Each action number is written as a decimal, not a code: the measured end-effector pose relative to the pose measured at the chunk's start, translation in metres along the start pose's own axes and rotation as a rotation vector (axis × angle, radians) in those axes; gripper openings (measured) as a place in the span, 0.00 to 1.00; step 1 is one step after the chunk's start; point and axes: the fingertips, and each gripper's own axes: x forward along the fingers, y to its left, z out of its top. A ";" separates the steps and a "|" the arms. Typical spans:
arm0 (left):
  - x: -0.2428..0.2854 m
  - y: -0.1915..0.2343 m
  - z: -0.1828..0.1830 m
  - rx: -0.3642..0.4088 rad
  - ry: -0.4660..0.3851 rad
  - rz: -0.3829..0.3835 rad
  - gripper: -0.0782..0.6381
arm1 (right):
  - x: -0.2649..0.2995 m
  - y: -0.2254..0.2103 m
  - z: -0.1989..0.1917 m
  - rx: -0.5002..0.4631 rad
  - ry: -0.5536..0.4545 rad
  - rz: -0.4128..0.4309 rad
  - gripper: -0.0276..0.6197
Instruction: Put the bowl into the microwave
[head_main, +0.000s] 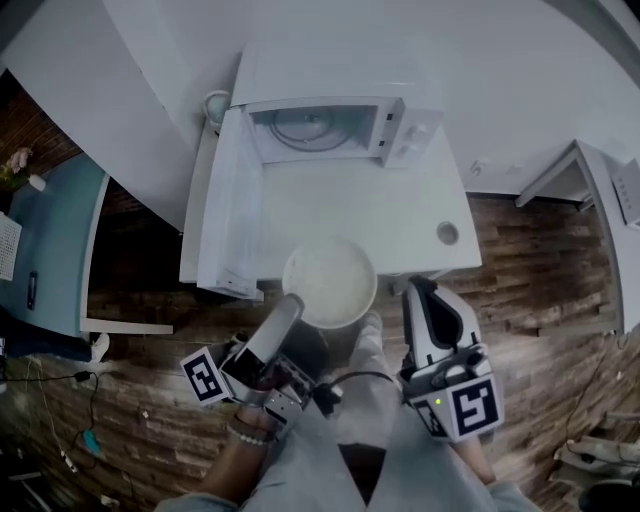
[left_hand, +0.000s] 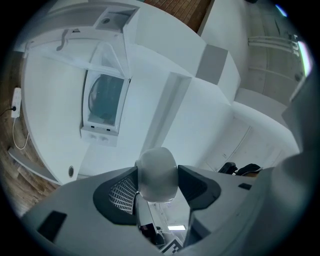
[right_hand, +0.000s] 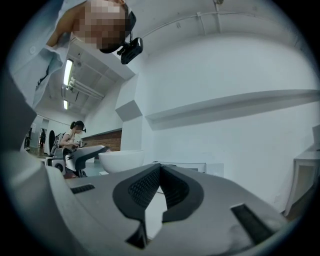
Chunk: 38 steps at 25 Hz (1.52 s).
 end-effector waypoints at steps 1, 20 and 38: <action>0.004 0.002 0.003 0.002 -0.008 0.001 0.46 | 0.005 -0.004 0.000 0.001 -0.001 0.008 0.05; 0.110 0.058 0.053 0.082 -0.192 0.013 0.46 | 0.122 -0.110 -0.009 0.010 0.052 0.225 0.05; 0.167 0.079 0.073 0.166 -0.341 0.024 0.46 | 0.178 -0.161 -0.015 0.010 0.067 0.414 0.05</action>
